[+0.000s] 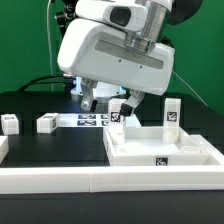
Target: Assemble square table
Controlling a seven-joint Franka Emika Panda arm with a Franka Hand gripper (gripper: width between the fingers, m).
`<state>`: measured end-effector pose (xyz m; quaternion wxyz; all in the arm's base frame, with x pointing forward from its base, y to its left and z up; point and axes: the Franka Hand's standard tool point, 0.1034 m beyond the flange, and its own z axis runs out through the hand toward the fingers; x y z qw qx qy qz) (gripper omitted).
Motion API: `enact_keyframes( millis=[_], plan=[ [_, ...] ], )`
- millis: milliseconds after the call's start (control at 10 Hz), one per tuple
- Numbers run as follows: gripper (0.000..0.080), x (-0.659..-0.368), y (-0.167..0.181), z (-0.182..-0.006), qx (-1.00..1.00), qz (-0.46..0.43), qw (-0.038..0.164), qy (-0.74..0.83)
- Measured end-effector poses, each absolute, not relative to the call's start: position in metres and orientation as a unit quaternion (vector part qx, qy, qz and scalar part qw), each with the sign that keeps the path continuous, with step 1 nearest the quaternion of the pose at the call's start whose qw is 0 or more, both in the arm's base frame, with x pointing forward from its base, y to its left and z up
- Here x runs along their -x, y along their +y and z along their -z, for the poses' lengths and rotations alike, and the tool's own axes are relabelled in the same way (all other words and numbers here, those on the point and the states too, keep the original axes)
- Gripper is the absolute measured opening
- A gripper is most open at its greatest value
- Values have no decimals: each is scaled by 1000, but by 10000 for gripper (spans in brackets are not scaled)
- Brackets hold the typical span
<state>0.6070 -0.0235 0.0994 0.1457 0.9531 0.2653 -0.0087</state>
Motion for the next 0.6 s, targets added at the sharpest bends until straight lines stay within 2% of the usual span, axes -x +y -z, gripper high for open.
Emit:
enact_keyframes(
  millis=[200, 600],
  plan=[
    [649, -607, -24, -99, -970, -1, 145, 195],
    [649, -565, -74, -99, -997, -13, 74, -6]
  ],
)
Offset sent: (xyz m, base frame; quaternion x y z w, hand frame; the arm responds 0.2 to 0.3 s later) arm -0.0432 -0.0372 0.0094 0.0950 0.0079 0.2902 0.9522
